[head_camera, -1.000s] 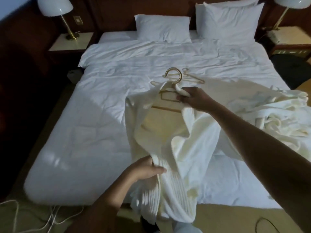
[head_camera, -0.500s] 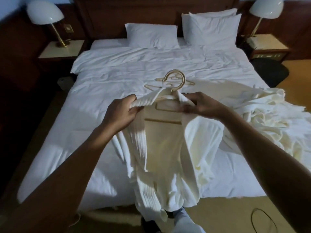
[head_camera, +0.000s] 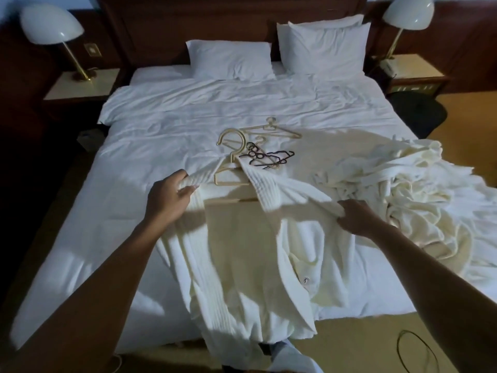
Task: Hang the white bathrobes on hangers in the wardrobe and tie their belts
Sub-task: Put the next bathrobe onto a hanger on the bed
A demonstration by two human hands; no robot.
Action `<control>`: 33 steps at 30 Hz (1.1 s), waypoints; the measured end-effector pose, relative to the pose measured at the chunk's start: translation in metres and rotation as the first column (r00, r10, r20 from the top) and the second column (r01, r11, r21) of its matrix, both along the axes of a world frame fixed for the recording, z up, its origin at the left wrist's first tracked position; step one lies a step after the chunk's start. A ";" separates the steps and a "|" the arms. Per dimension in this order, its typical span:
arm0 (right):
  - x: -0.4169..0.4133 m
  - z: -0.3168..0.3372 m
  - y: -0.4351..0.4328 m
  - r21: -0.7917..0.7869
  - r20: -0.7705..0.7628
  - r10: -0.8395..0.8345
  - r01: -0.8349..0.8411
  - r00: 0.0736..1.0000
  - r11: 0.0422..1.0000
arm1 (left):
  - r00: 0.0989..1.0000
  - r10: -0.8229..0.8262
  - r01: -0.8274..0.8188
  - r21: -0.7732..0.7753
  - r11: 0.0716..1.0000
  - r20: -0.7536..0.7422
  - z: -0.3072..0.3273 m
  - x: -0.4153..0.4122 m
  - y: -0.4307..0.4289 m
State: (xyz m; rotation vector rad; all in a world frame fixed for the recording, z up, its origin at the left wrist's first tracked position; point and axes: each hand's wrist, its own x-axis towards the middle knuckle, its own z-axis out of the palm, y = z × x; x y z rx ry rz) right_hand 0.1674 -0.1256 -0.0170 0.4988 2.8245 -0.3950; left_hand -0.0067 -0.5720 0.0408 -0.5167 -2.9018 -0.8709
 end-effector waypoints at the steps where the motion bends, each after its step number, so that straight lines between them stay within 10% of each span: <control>1: -0.003 -0.001 0.004 0.002 -0.089 -0.060 0.061 0.994 0.998 | 1.000 0.025 -0.025 0.009 1.000 0.000 0.000 -0.006 0.004; 5: -0.010 -0.030 0.020 -0.246 -0.070 -0.324 0.298 0.944 0.922 | 0.992 0.115 -0.117 0.035 0.993 0.044 -0.010 -0.036 0.027; 11: -0.037 -0.024 0.064 -0.336 0.314 0.027 0.084 0.949 0.938 | 0.973 0.211 -0.203 -0.089 0.975 0.098 -0.032 -0.099 0.042; 19: -0.133 0.041 0.139 -0.608 -0.147 -0.276 0.134 0.950 0.782 | 0.969 0.237 -0.229 -0.120 0.966 0.063 -0.040 -0.145 0.082; 25: -0.168 0.076 0.198 -0.118 0.456 0.118 -0.072 0.882 0.990 | 0.962 0.273 -0.266 -0.151 0.952 0.024 -0.033 -0.166 0.084; 29: -0.172 0.052 0.224 0.242 0.102 -0.113 0.085 0.988 0.967 | 0.957 0.289 -0.281 -0.137 0.950 0.040 -0.034 -0.161 0.088; 33: -0.159 0.024 0.199 0.193 -0.242 -0.228 0.277 0.943 0.941 | 0.964 0.263 -0.260 -0.080 0.962 0.028 -0.027 -0.147 0.109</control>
